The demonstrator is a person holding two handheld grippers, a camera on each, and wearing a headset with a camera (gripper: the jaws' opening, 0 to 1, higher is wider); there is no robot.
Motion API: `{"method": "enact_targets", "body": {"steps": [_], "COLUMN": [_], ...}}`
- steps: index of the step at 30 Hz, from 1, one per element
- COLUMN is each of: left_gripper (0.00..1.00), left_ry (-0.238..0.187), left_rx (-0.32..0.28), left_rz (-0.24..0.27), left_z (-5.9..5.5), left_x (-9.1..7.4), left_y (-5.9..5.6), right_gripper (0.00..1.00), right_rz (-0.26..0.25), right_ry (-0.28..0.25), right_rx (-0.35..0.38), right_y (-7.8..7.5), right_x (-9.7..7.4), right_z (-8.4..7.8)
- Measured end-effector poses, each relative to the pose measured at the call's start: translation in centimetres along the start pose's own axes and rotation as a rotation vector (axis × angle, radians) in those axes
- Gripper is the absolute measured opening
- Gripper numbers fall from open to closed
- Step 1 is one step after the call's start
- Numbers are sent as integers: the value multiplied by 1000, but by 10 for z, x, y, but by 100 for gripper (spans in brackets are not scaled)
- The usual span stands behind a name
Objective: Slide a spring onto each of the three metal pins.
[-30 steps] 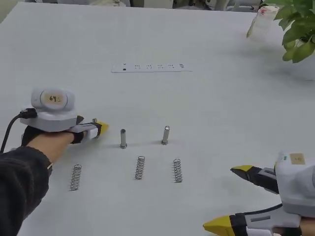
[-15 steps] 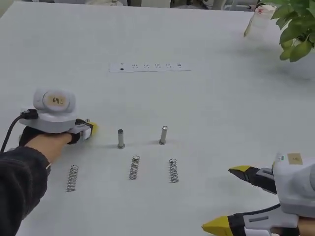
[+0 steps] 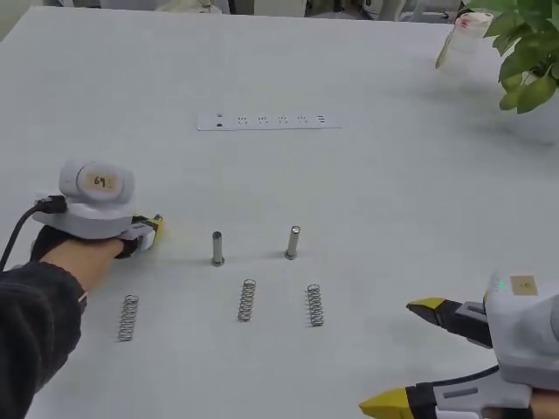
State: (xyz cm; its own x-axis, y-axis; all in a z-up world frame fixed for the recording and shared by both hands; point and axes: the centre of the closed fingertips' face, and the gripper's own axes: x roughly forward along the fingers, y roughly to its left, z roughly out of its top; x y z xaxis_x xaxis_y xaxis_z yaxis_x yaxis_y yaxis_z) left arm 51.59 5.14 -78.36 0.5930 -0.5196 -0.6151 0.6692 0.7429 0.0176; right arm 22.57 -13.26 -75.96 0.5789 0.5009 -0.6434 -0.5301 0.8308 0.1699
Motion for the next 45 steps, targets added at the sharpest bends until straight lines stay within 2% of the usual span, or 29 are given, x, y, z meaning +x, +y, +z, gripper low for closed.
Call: {"method": "enact_targets", "body": {"steps": [9, 11, 12, 15, 19, 23, 30, 40, 45], "left_gripper": [4, 3, 2, 0, 0, 0, 0, 0, 0], "left_ry": [0, 5, 8, 16, 21, 26, 4, -19, -31], "left_rx": [18, 39, 71, 87, 61, 61, 45, 15, 11], "left_rz": [-5, -9, -8, 2, -2, -3, -4, -7, -8], "left_z": [3, 3, 4, 6, 4, 3, 5, 0, 3], "left_x": [4, 4, 5, 6, 4, 0, -11, -31, -38], "left_y": [-1, -4, -5, -6, -6, -6, -5, -7, -7], "right_gripper": [92, 91, 91, 91, 91, 91, 91, 91, 91], "right_rz": [-2, -3, -3, -2, -4, -4, 5, 16, 21], "right_ry": [3, 4, 4, 3, -2, -5, -7, -20, -23], "right_rx": [6, 8, 9, 9, 8, 8, 3, -19, -28], "right_y": [-1, -2, -2, -1, -2, -2, 0, 4, 6], "right_x": [0, -1, -1, -1, -1, -1, 2, 3, 3], "right_z": [-2, -2, -3, -2, -1, -1, 1, 7, 9]}}
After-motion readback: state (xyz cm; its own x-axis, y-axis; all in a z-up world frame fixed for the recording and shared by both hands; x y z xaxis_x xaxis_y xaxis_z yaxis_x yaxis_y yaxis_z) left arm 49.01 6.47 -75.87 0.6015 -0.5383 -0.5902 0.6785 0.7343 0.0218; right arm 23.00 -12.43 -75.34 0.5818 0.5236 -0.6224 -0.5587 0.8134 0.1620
